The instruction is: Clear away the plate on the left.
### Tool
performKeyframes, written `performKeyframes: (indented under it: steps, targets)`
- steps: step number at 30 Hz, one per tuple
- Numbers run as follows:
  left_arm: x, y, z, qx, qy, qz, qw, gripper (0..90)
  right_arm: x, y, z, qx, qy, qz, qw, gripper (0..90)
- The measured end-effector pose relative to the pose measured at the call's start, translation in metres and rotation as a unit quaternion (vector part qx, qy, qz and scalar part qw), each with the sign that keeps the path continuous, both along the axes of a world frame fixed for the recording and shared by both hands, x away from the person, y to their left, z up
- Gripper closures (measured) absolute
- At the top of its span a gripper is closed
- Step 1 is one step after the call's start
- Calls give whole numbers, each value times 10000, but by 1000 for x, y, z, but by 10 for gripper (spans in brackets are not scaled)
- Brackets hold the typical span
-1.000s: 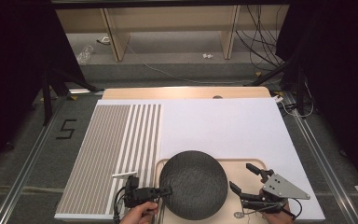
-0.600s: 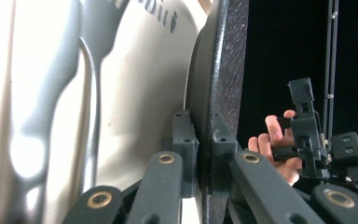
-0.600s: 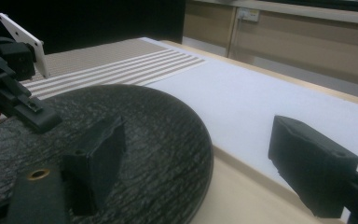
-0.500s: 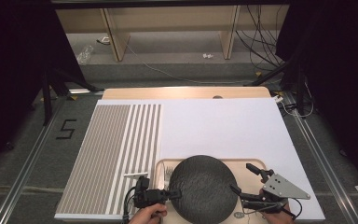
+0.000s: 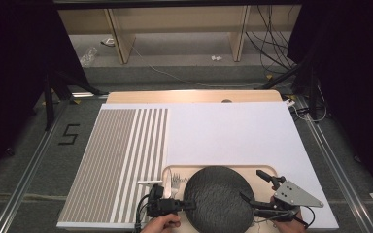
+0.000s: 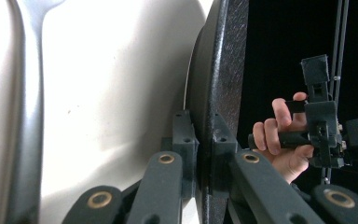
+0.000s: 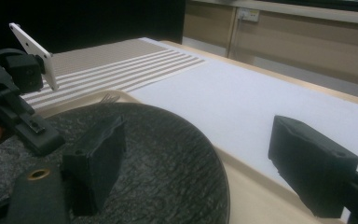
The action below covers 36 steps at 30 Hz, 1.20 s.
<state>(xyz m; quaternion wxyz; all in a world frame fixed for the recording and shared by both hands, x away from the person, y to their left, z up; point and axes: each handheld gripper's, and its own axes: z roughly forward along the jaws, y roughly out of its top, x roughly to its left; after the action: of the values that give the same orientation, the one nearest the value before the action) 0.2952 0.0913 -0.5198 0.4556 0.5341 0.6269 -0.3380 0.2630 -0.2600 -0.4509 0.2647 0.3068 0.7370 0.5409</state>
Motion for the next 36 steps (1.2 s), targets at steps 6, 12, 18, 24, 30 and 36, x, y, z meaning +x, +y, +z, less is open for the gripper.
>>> performKeyframes:
  steps: [6, 12, 18, 24, 30, 36]
  targets:
    - [0, -3, -5, 43, 103, -85, 9999, 844, 0, 0, 0, -1, 0, 3, 10000, 198]
    - [3, -2, -1, 205, -63, -127, 9997, 842, 0, 0, 0, -5, 2, 6, 10000, 198]
    - [3, -2, -3, 252, -73, -190, 9995, 835, 0, 1, 0, 0, -7, 3, 10000, 198]
    - [3, -2, -3, 340, -104, -335, 9988, 775, 0, 0, 0, -12, 0, 18, 10000, 198]
    - [4, -5, 4, 497, -376, -588, 9963, 647, 0, 1, 0, -13, -16, 17, 10000, 198]
    - [6, -3, 14, 698, -610, -806, 9924, 534, -1, 1, 0, -10, -17, 15, 10000, 198]
